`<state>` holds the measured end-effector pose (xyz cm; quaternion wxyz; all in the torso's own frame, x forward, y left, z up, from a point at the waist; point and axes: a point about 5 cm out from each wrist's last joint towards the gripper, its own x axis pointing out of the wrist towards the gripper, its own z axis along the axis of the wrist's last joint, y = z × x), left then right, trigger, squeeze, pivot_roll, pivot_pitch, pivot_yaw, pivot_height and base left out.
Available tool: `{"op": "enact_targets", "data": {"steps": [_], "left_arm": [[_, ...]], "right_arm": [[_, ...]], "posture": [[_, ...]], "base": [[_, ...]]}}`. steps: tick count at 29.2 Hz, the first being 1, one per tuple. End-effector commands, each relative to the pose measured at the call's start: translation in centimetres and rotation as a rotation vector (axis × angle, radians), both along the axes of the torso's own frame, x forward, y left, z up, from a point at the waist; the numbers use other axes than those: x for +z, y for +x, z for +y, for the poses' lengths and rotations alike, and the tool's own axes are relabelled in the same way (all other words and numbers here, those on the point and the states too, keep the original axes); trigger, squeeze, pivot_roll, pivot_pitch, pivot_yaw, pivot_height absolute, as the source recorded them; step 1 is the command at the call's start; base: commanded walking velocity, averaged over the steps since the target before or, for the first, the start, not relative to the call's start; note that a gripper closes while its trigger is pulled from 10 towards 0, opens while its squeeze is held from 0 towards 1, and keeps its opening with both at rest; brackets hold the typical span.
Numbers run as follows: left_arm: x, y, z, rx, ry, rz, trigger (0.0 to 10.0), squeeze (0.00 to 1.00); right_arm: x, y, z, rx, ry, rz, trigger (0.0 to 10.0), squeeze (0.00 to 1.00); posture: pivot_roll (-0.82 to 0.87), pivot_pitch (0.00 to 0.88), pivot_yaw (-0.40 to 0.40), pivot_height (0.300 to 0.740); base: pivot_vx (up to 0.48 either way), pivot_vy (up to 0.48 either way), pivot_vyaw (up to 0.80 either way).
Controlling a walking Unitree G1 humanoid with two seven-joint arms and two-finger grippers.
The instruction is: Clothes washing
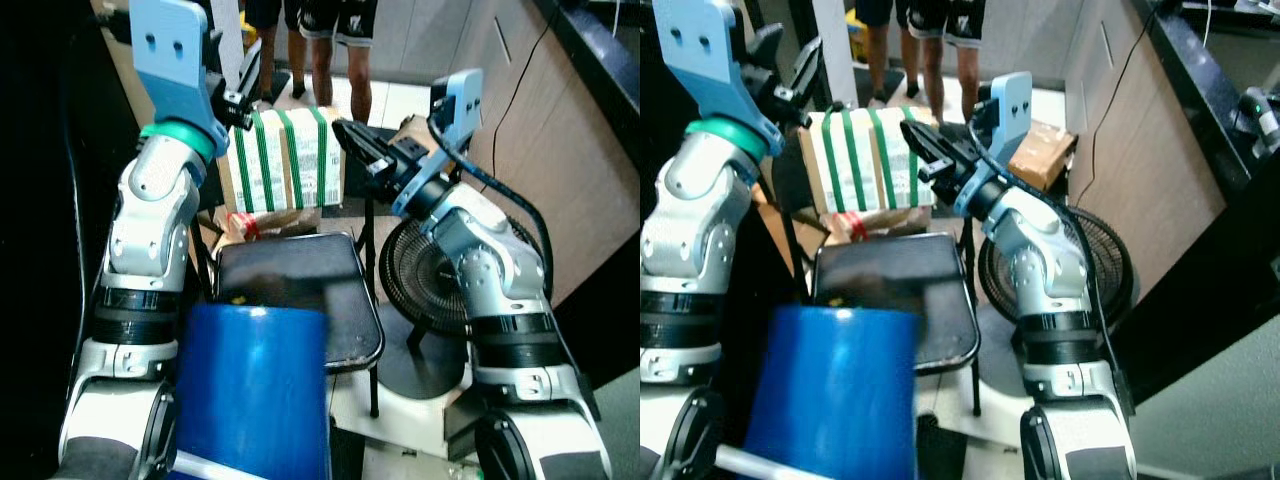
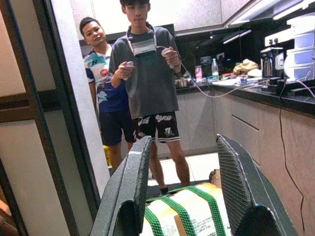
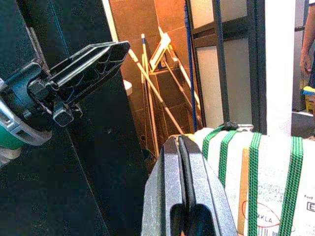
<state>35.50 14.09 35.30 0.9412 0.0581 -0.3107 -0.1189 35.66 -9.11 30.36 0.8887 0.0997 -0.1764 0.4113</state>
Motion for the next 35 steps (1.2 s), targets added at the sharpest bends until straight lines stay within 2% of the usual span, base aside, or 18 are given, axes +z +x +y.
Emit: {"op": "enact_targets", "data": {"steps": [1,17,20,21,24,25,26,27,28,29,30,35], "left_arm": [[-0.4,0.0,0.6,0.008,-0.013,0.002,10.0,0.0],[-0.8,0.2,0.9,0.016,-0.021,0.011,10.0,0.0],[-1.8,0.1,1.4,0.029,-0.019,0.039,10.0,0.0],[-2.8,0.1,1.8,0.041,-0.014,0.068,10.0,0.0],[-3.5,0.0,2.0,0.049,-0.011,0.088,10.0,0.0],[-7.1,0.0,3.6,0.134,-0.008,0.212,10.0,0.0],[-11.2,-0.4,5.5,0.249,-0.034,0.372,10.0,0.0],[-15.7,-1.4,7.5,0.376,-0.093,0.542,10.0,0.0],[-15.7,-1.4,7.5,0.376,-0.093,0.542,10.0,0.0],[-18.4,-2.5,8.7,0.46,-0.132,0.652,10.0,0.0],[-20.0,-3.5,8.9,0.49,-0.143,0.697,10.0,0.0],[-20.5,-4.0,7.9,0.45,-0.193,0.708,10.0,0.0]], "right_arm": [[-0.3,0.0,0.2,0.012,-0.001,0.018,10.0,0.0],[-0.5,0.1,0.3,0.017,-0.018,0.023,10.0,0.0],[-1.3,0.1,0.2,-0.009,-0.055,0.023,10.0,0.0],[-2.1,0.2,0.0,-0.045,-0.099,0.018,10.0,0.0],[-2.7,0.2,-0.1,-0.068,-0.13,0.013,10.0,0.0],[-5.0,0.5,-1.0,-0.179,-0.168,0.05,10.0,0.0],[-7.4,0.6,-2.1,-0.293,-0.149,0.11,10.0,0.0],[-9.8,0.4,-3.5,-0.403,-0.07,0.198,10.0,0.0],[-9.8,0.4,-3.5,-0.403,-0.07,0.198,10.0,0.0],[-11.4,0.1,-4.4,-0.473,-0.013,0.26,10.0,0.0],[-12.5,-0.2,-5.4,-0.537,0.048,0.306,10.0,0.0],[-13.3,-0.6,-6.1,-0.595,0.094,0.339,10.0,0.0]], "posture": [[0.1,0.077,0.055,0.74],[0.1,0.073,0.045,0.74],[0.1,0.064,0.047,0.74],[0.1,0.064,0.047,0.74],[0.1,0.064,0.047,0.74],[0.1,0.055,0.048,0.74],[0.09,0.045,0.044,0.74],[0.09,0.033,0.041,0.74],[0.09,0.033,0.041,0.74],[0.09,0.033,0.041,0.74],[0.1,0.016,0.025,0.74],[0.09,0.036,0.014,0.74]], "base": [[0.0,0.0,0.0],[0.0,0.0,0.0],[0.0,0.0,0.0],[0.0,0.0,0.0],[0.0,0.0,0.0],[0.0,0.0,0.0],[0.0,0.0,0.0],[0.0,0.0,0.0],[0.0,0.0,0.0],[0.0,0.0,0.0],[0.0,0.0,0.0],[0.0,0.0,0.0]]}}
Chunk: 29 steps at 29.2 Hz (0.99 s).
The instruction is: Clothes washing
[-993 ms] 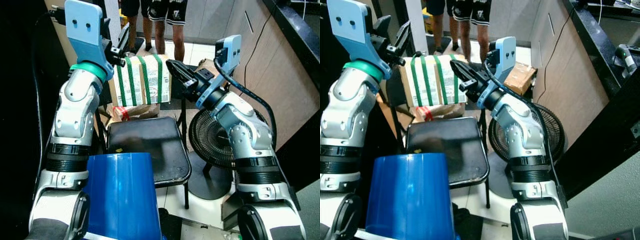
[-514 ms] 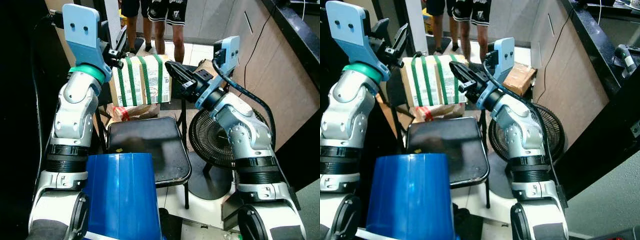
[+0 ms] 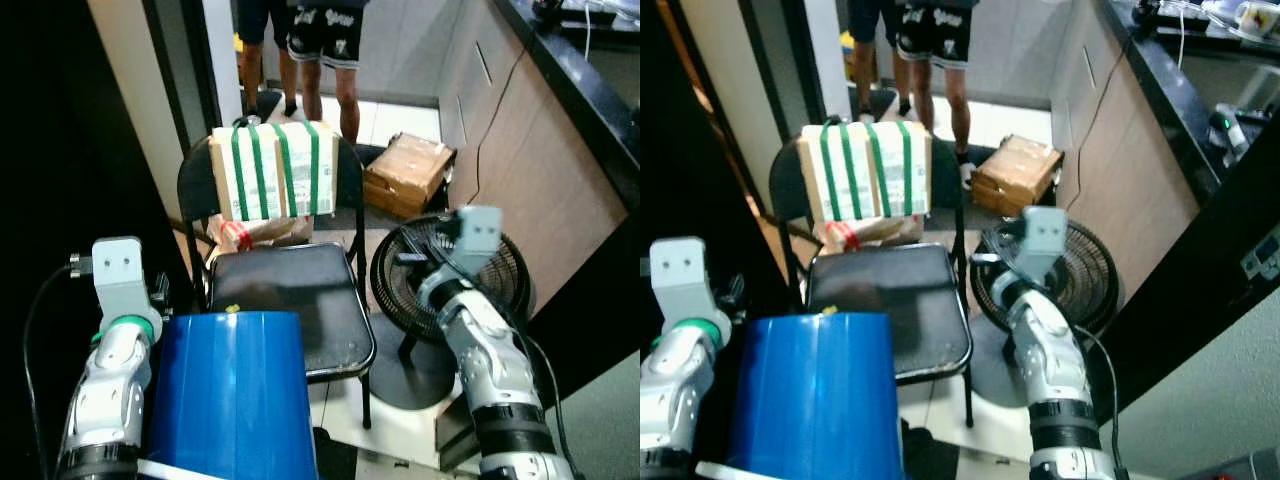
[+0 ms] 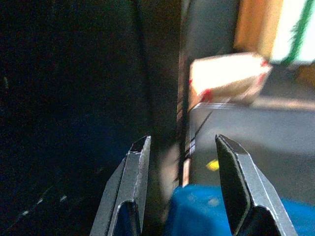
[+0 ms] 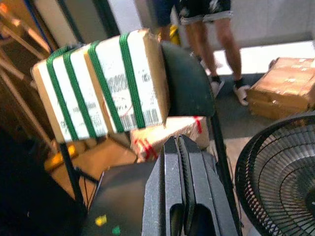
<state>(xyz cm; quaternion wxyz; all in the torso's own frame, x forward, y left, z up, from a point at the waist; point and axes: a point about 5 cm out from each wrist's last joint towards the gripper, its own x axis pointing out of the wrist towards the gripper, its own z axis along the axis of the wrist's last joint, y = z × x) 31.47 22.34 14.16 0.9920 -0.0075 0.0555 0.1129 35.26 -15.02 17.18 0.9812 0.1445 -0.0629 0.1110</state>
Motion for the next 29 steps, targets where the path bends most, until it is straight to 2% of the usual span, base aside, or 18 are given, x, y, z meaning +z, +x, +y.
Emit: {"op": "enact_targets", "data": {"steps": [1,6,10,12,15,23,29], "left_arm": [[1.0,0.4,-1.4,-0.058,0.003,-0.049,10.0,0.0],[1.3,1.1,-2.6,-0.103,0.004,-0.081,10.0,0.0],[0.7,0.7,-2.7,-0.104,0.034,-0.071,10.0,0.0],[0.2,0.0,-2.5,-0.088,0.056,-0.047,10.0,0.0],[0.1,-0.2,-2.7,-0.084,0.059,-0.036,10.0,0.0],[0.1,-0.2,-3.1,-0.084,0.035,-0.04,10.0,0.0],[-0.3,-0.6,-3.5,-0.099,0.077,-0.05,10.0,0.0]], "right_arm": [[0.0,-0.1,0.0,-0.01,0.01,-0.015,10.0,0.0],[0.3,0.1,0.6,0.017,-0.017,-0.033,10.0,0.0],[0.2,-0.1,1.0,0.025,-0.048,-0.049,10.0,0.0],[-0.6,-0.5,1.3,0.015,-0.063,-0.04,10.0,0.0],[-1.3,-0.7,1.5,0.009,-0.065,-0.02,10.0,0.0],[-1.5,-0.7,1.6,0.009,-0.064,-0.016,10.0,0.0],[-0.8,-0.5,2.3,0.06,-0.095,-0.064,10.0,0.0]], "posture": [[0.09,0.038,0.013,0.74],[0.09,0.047,0.008,0.74],[0.09,0.053,0.004,0.74],[0.09,0.051,0.001,0.74],[0.1,0.057,0.0,0.74],[0.1,0.066,0.0,0.74],[0.09,0.06,0.001,0.74]], "base": [[0.0,0.0,0.0],[0.0,0.0,0.0],[0.0,0.0,0.0],[0.0,0.0,0.0],[0.0,0.0,0.0],[0.0,0.0,0.0],[0.0,0.0,0.0]]}}
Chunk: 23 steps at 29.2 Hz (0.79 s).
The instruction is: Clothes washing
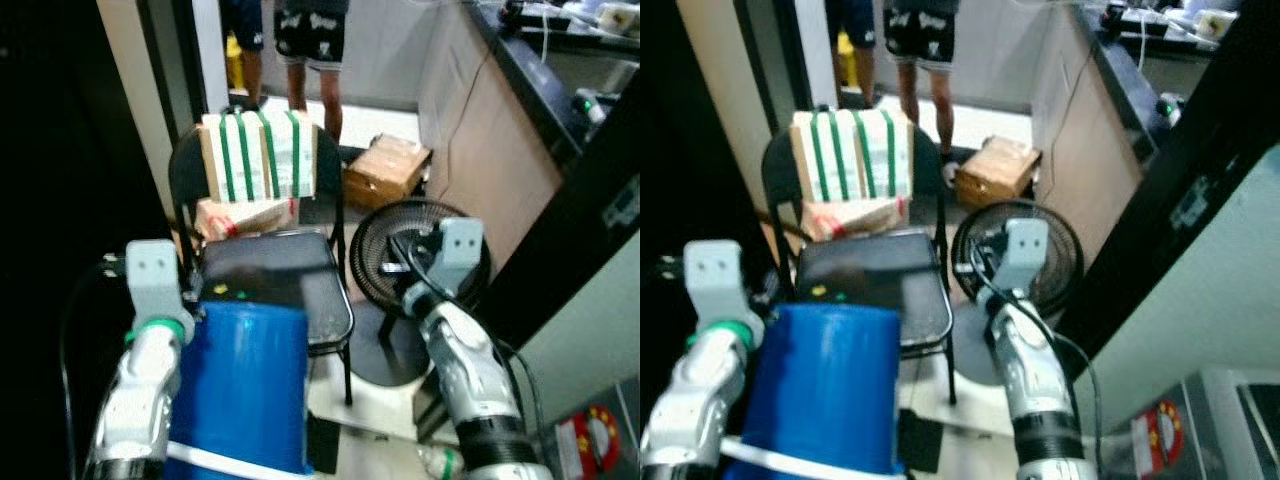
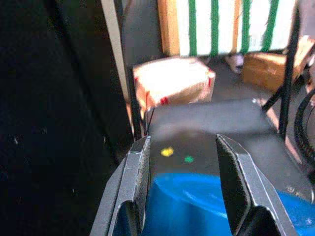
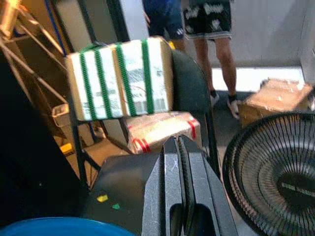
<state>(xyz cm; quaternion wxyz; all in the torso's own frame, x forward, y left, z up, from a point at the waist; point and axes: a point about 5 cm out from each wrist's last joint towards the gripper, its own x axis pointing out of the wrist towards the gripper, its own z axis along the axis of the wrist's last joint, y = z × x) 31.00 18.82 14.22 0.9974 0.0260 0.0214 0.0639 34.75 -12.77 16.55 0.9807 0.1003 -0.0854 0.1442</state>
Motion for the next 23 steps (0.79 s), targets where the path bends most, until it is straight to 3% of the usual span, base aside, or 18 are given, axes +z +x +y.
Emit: {"op": "enact_targets", "data": {"steps": [1,16,19,23], "left_arm": [[-0.4,-0.1,0.1,0.012,-0.001,0.009,10.0,0.0],[0.2,0.1,-0.6,-0.004,0.007,-0.017,10.0,0.0],[0.3,0.5,-0.2,0.01,-0.042,-0.007,10.0,0.0],[0.9,0.7,0.3,0.01,-0.01,-0.032,10.0,0.0]], "right_arm": [[-0.1,0.0,0.2,0.013,-0.016,0.0,10.0,0.0],[0.0,0.4,1.0,0.045,-0.042,-0.011,10.0,0.0],[-0.2,0.6,0.9,0.055,-0.063,0.006,10.0,0.0],[0.0,0.7,0.9,0.069,-0.085,-0.003,10.0,0.0]], "posture": [[0.09,0.066,-0.001,0.74],[0.1,0.07,-0.003,0.74],[0.1,0.124,-0.002,0.74],[0.11,0.121,-0.009,0.74]], "base": [[0.0,0.0,0.0],[0.0,0.0,0.0],[0.0,0.0,0.0],[0.0,0.0,0.0]]}}
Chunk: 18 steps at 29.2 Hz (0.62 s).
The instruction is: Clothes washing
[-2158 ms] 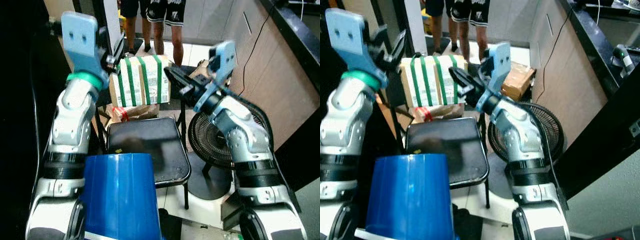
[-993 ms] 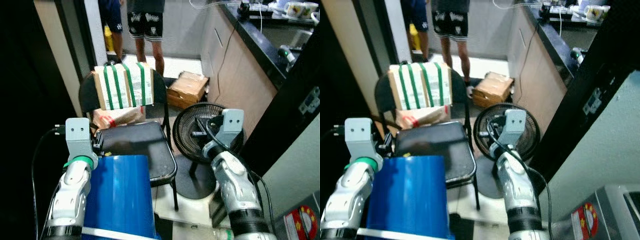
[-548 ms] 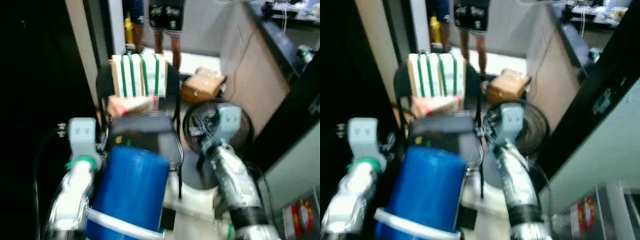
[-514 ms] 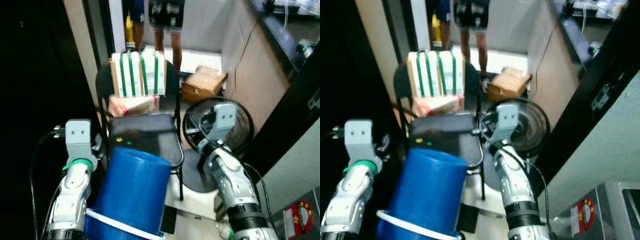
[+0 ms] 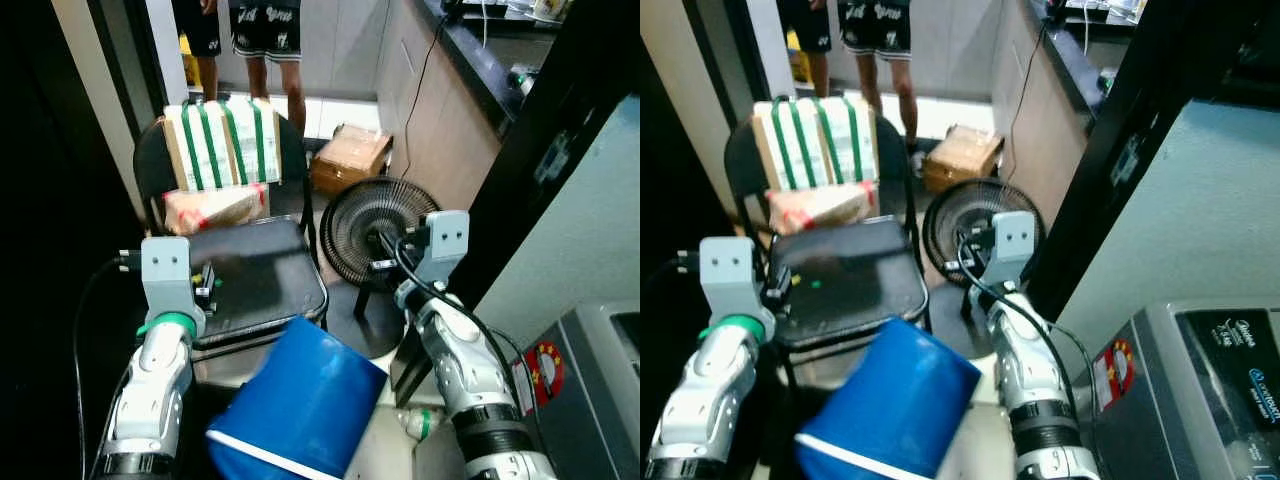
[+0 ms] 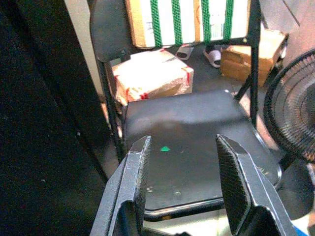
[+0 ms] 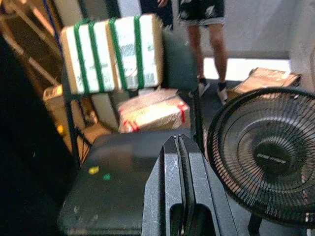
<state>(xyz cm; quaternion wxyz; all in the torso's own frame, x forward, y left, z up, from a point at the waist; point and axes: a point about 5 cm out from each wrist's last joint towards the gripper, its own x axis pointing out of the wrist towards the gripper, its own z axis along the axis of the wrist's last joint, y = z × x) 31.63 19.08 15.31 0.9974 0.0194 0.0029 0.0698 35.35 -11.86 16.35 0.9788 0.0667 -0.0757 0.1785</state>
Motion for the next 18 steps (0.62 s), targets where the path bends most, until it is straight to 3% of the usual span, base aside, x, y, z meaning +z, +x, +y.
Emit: {"op": "enact_targets", "data": {"steps": [1,3,9,13,18], "left_arm": [[-0.1,0.1,0.3,0.018,-0.018,0.004,10.0,0.0],[-0.1,0.0,0.5,0.01,0.023,0.005,10.0,0.0],[-0.2,-0.4,0.5,-0.001,0.066,-0.002,10.0,0.0],[-0.7,-0.8,0.5,0.009,0.053,0.012,10.0,0.0],[-1.8,-1.2,0.7,0.061,-0.024,0.039,10.0,0.0]], "right_arm": [[0.1,0.2,-0.1,0.004,-0.016,-0.003,10.0,0.0],[-0.2,0.2,0.0,0.018,-0.078,-0.012,10.0,0.0],[-0.3,0.1,0.1,0.022,-0.092,-0.015,10.0,0.0],[-0.6,0.0,0.3,0.028,-0.104,-0.014,10.0,0.0],[-1.2,-0.2,0.5,0.021,-0.056,0.01,10.0,0.0]], "posture": [[0.11,0.146,-0.013,0.74],[0.12,0.132,-0.022,0.74],[0.12,0.128,-0.023,0.74],[0.12,0.136,-0.023,0.74],[0.12,0.083,-0.013,0.74]], "base": [[0.0,0.0,0.0],[0.0,0.0,0.0],[0.0,0.0,0.0],[0.0,0.0,0.0],[0.0,0.0,0.0]]}}
